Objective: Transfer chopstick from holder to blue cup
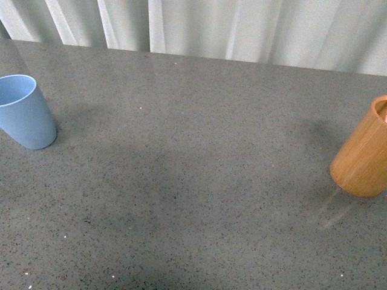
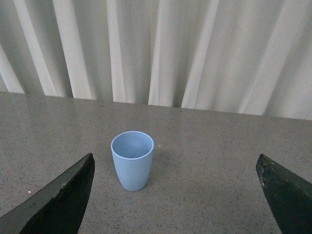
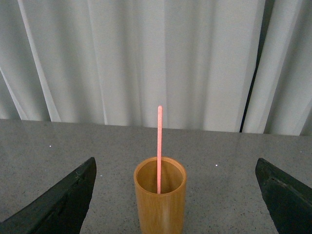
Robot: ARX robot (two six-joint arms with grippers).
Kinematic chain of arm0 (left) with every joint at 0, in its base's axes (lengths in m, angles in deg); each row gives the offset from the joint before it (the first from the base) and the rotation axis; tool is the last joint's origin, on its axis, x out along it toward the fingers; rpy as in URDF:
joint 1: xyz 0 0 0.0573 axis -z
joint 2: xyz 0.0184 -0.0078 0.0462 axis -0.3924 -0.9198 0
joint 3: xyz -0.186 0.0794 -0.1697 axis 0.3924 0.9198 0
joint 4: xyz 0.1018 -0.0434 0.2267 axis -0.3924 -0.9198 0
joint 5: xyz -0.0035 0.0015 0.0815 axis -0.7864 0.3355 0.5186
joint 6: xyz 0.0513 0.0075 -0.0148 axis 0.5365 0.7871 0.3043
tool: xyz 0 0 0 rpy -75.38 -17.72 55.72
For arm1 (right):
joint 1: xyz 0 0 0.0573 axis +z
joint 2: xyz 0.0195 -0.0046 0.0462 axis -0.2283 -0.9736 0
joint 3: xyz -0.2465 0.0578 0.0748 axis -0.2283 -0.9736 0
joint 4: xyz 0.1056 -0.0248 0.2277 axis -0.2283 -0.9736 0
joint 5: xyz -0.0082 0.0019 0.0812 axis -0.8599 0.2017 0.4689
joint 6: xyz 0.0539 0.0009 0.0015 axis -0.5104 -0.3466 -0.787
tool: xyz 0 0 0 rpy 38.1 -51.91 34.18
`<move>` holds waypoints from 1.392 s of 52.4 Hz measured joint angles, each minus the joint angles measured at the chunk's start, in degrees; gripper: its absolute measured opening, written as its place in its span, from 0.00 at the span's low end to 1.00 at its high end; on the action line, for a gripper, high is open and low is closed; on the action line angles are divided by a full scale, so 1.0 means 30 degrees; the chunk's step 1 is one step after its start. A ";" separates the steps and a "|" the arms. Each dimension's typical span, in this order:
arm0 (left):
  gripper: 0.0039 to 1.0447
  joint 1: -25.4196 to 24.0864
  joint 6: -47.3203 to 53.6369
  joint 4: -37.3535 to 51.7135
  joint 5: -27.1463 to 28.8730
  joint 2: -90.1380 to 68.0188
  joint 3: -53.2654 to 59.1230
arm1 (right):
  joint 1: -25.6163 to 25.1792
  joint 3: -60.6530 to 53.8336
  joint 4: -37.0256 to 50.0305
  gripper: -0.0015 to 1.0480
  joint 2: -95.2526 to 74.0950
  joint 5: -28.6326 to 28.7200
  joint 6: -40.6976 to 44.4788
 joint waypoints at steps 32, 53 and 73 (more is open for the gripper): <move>0.94 -0.0619 -0.1902 -0.5078 -0.2783 -0.8561 -0.4379 | 0.0007 0.0000 0.0000 0.90 0.0000 0.0000 -0.0007; 0.94 -0.2739 -0.2827 0.1384 -0.1137 -2.8807 -1.3865 | 0.0000 0.0000 0.0000 0.90 0.0000 0.0000 0.0000; 0.94 -0.2951 -0.4036 0.0386 0.0044 -3.4600 -1.8083 | 0.0000 0.0000 0.0000 0.90 0.0000 0.0007 0.0000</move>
